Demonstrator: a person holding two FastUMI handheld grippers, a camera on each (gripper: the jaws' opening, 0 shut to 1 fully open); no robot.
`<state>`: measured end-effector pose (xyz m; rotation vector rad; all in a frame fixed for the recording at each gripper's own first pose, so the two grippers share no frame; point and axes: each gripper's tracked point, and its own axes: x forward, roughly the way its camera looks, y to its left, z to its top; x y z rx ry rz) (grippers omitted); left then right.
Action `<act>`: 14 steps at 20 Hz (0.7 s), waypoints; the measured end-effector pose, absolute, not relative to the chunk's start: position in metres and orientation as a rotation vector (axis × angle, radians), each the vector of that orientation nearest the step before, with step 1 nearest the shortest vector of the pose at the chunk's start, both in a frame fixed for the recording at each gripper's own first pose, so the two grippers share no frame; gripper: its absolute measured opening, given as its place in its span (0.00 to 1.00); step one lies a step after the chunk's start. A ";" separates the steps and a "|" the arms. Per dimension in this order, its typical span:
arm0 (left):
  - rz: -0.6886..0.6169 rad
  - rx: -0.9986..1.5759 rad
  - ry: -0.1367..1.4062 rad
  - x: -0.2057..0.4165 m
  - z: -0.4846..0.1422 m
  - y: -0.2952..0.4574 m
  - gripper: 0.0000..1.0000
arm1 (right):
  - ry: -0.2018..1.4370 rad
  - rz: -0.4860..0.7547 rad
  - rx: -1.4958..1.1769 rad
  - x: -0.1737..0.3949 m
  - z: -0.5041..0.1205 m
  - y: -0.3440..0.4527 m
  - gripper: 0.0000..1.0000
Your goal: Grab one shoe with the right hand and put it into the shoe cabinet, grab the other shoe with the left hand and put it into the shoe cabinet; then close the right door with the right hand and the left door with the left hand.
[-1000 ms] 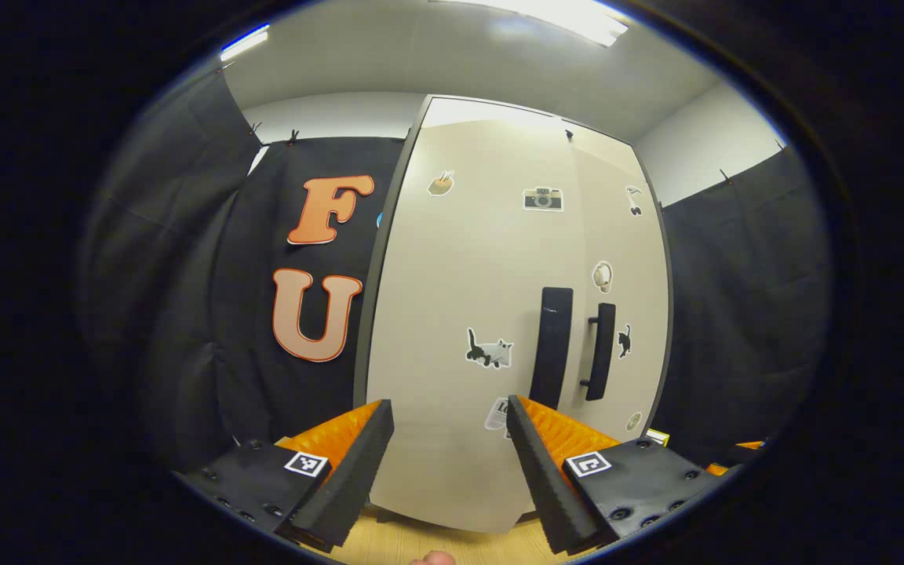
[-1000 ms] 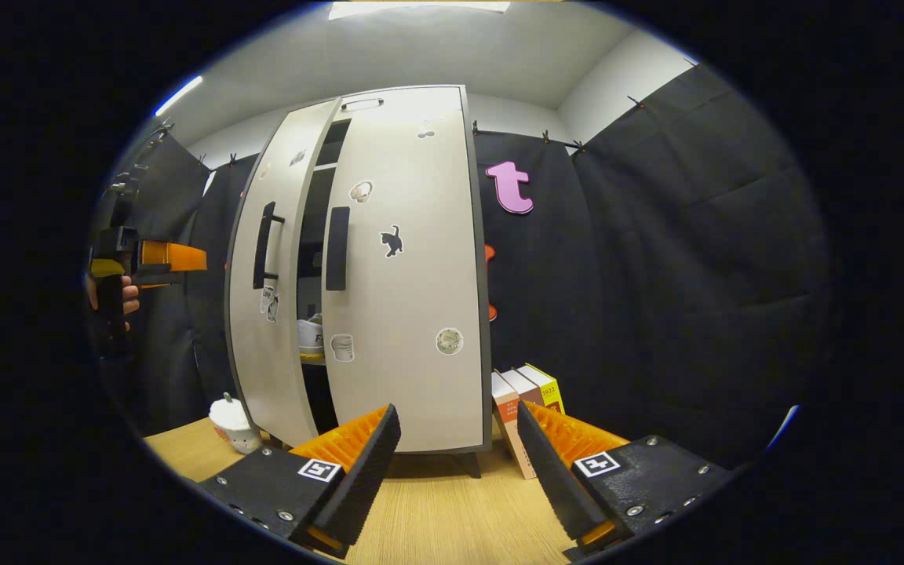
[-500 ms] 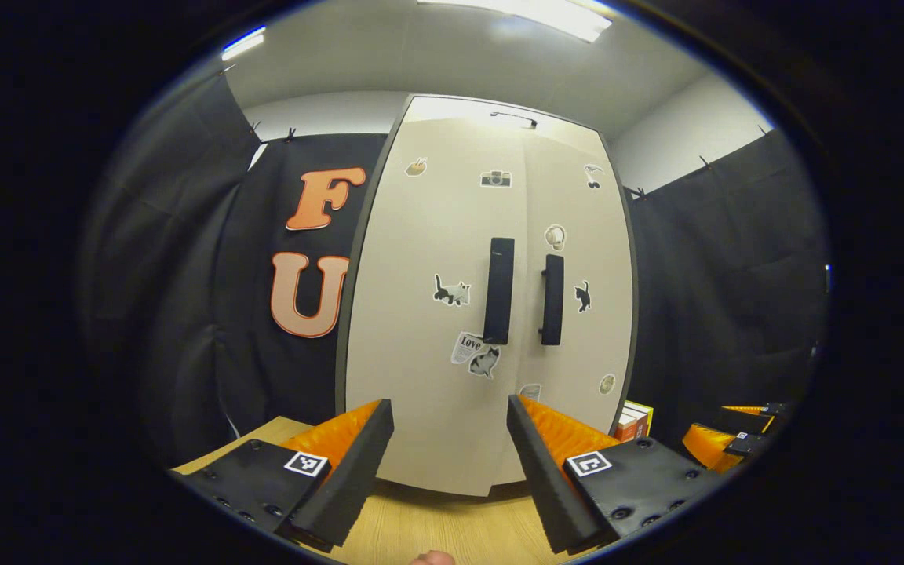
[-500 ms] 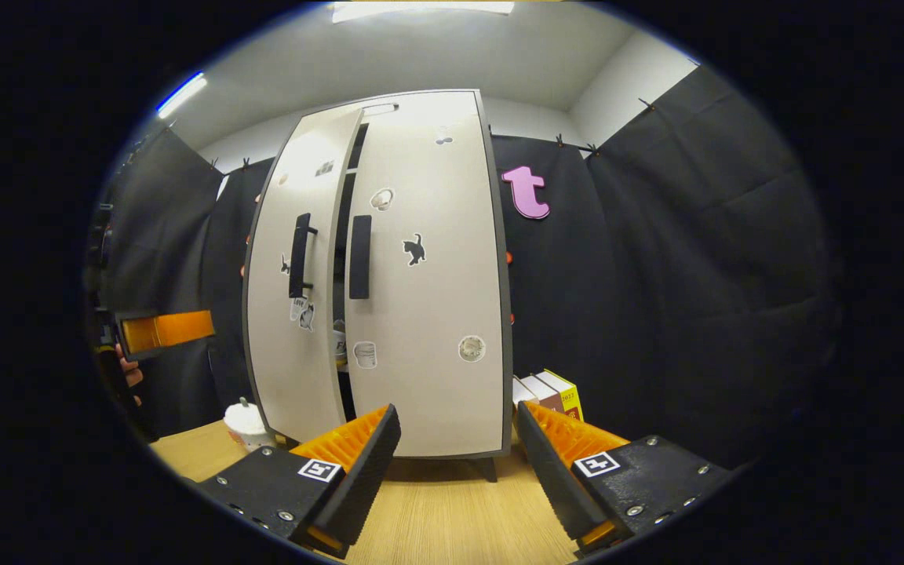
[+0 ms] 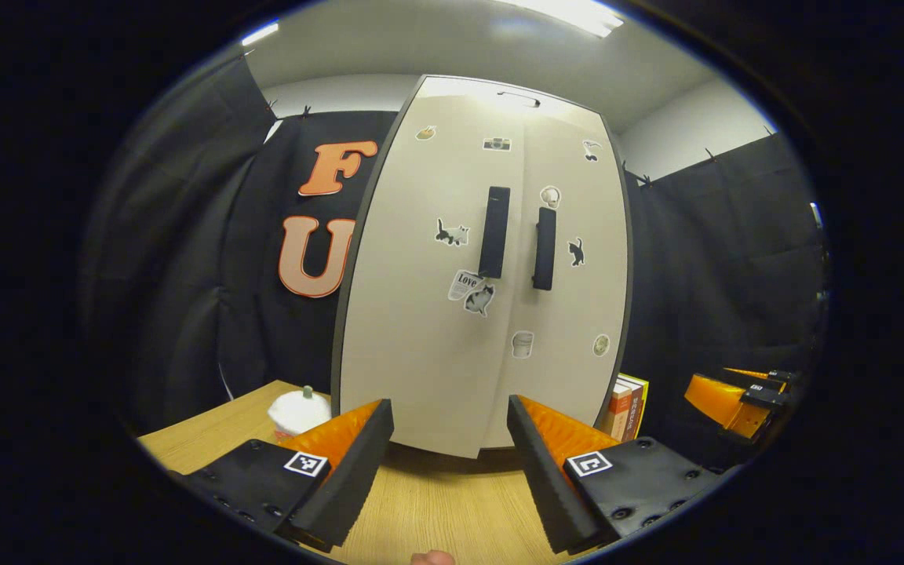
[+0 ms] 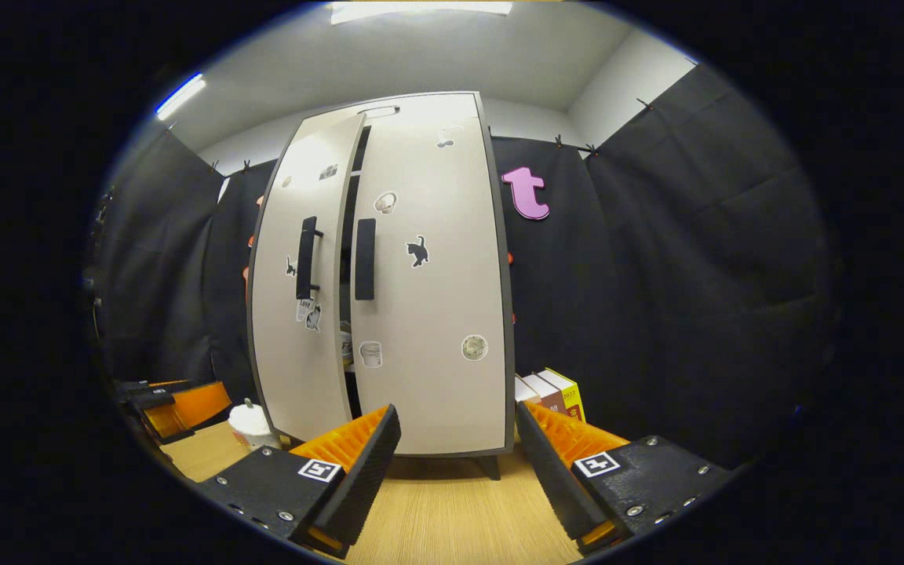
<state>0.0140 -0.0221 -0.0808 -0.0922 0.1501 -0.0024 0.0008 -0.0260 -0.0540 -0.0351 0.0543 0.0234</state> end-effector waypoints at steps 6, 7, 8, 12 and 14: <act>0.014 -0.087 0.160 0.011 -0.088 -0.020 0.95 | 0.062 0.015 -0.037 0.000 -0.057 -0.028 0.92; 0.014 -0.079 0.154 0.012 -0.087 -0.020 0.95 | 0.067 0.015 -0.036 -0.001 -0.058 -0.028 0.92; 0.010 -0.073 0.148 0.012 -0.085 -0.021 0.95 | 0.072 0.014 -0.033 0.000 -0.059 -0.028 0.93; 0.010 -0.049 0.128 0.014 -0.078 -0.020 0.95 | 0.081 0.006 -0.030 0.002 -0.063 -0.031 0.92; 0.010 -0.042 0.121 0.014 -0.075 -0.019 0.95 | 0.085 0.010 -0.027 0.002 -0.064 -0.029 0.92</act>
